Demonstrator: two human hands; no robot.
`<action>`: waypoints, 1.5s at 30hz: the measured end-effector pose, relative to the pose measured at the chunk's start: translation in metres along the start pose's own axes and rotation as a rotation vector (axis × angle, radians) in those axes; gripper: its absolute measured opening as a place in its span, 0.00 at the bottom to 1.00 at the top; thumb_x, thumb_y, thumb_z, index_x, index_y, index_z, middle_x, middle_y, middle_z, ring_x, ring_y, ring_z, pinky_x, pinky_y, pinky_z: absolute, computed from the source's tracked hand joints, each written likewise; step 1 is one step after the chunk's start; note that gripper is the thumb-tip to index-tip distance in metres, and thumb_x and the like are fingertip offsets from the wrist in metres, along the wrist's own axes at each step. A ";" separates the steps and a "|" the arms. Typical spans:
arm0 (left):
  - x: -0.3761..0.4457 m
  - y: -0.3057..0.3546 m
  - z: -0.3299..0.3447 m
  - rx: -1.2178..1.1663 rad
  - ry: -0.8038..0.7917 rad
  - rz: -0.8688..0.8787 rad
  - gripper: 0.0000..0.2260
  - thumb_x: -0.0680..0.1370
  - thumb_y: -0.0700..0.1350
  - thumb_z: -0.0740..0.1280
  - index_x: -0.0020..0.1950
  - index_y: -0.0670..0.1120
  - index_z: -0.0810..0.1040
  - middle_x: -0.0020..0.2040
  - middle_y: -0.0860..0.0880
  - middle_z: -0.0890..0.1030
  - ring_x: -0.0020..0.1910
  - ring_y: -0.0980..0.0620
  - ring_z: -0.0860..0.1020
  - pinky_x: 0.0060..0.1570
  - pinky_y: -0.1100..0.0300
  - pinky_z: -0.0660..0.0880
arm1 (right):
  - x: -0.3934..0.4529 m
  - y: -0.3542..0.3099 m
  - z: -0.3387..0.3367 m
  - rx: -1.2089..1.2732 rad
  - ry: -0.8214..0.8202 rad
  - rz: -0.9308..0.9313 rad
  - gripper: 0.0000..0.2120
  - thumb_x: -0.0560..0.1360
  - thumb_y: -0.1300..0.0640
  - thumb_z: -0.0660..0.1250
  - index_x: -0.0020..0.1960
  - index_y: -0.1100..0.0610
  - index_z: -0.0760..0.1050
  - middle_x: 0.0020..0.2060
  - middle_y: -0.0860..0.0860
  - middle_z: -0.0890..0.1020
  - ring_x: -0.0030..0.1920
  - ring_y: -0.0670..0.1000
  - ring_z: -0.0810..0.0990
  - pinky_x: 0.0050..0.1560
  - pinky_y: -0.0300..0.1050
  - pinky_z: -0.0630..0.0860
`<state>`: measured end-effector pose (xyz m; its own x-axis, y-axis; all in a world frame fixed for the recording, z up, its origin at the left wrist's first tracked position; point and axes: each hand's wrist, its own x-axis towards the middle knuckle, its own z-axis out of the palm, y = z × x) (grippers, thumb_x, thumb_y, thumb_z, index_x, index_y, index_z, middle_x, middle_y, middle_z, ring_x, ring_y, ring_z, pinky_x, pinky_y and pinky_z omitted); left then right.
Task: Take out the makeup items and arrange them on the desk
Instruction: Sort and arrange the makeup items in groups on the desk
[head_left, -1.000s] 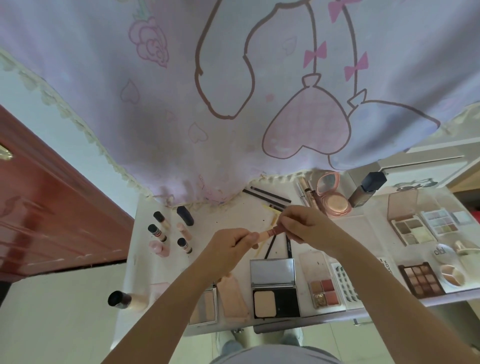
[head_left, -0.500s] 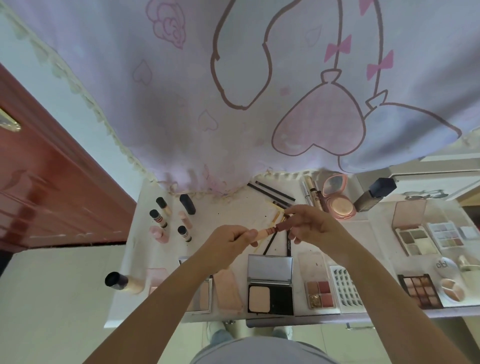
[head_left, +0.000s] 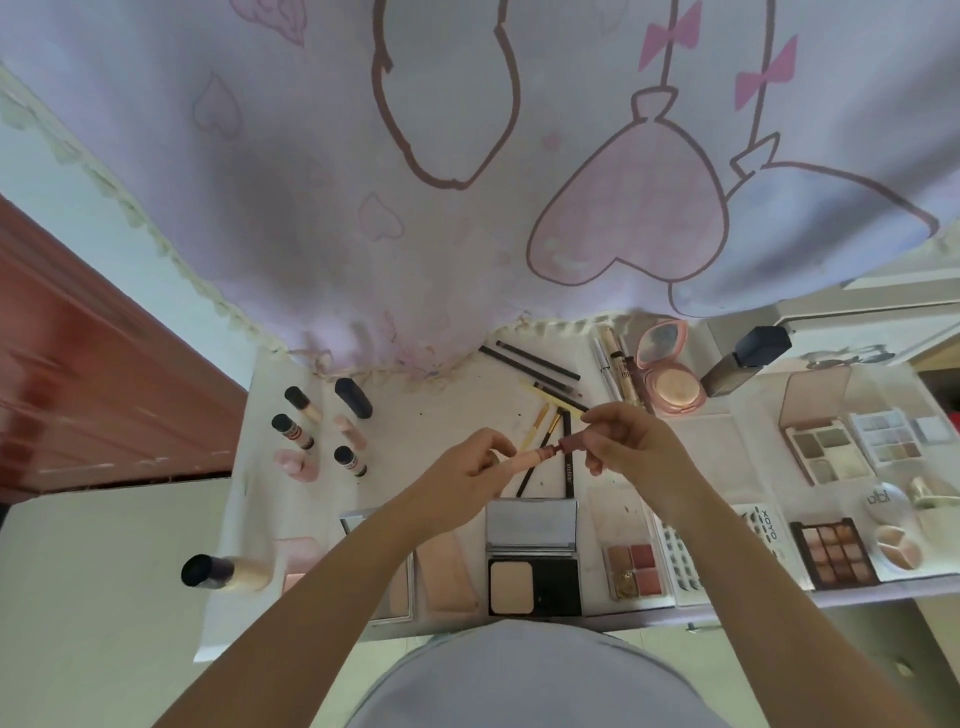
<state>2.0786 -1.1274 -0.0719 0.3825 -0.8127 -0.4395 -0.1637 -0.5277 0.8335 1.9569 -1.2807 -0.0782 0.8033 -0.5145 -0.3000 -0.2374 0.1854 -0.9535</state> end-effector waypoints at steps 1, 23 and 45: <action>0.004 0.000 -0.001 -0.029 -0.009 -0.019 0.03 0.78 0.48 0.58 0.44 0.52 0.68 0.31 0.53 0.70 0.22 0.62 0.65 0.22 0.74 0.61 | 0.001 0.002 -0.001 0.039 0.014 0.006 0.09 0.72 0.73 0.61 0.46 0.62 0.73 0.31 0.54 0.82 0.26 0.44 0.77 0.31 0.35 0.76; 0.069 -0.042 0.020 0.170 0.002 -0.047 0.13 0.78 0.49 0.61 0.60 0.45 0.70 0.54 0.52 0.75 0.46 0.58 0.73 0.40 0.73 0.67 | 0.060 0.028 -0.031 -0.443 0.277 0.322 0.07 0.73 0.62 0.64 0.44 0.64 0.79 0.34 0.52 0.78 0.37 0.50 0.76 0.42 0.43 0.74; 0.078 -0.071 -0.011 0.201 0.029 -0.168 0.10 0.79 0.47 0.58 0.56 0.44 0.72 0.53 0.51 0.76 0.47 0.57 0.72 0.46 0.69 0.66 | 0.166 0.032 -0.033 -1.526 0.061 0.277 0.10 0.75 0.59 0.58 0.48 0.61 0.76 0.28 0.49 0.70 0.35 0.50 0.75 0.31 0.39 0.69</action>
<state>2.1296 -1.1503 -0.1617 0.4447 -0.7037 -0.5541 -0.2721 -0.6955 0.6650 2.0646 -1.3874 -0.1588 0.6282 -0.6485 -0.4299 -0.7118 -0.7021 0.0191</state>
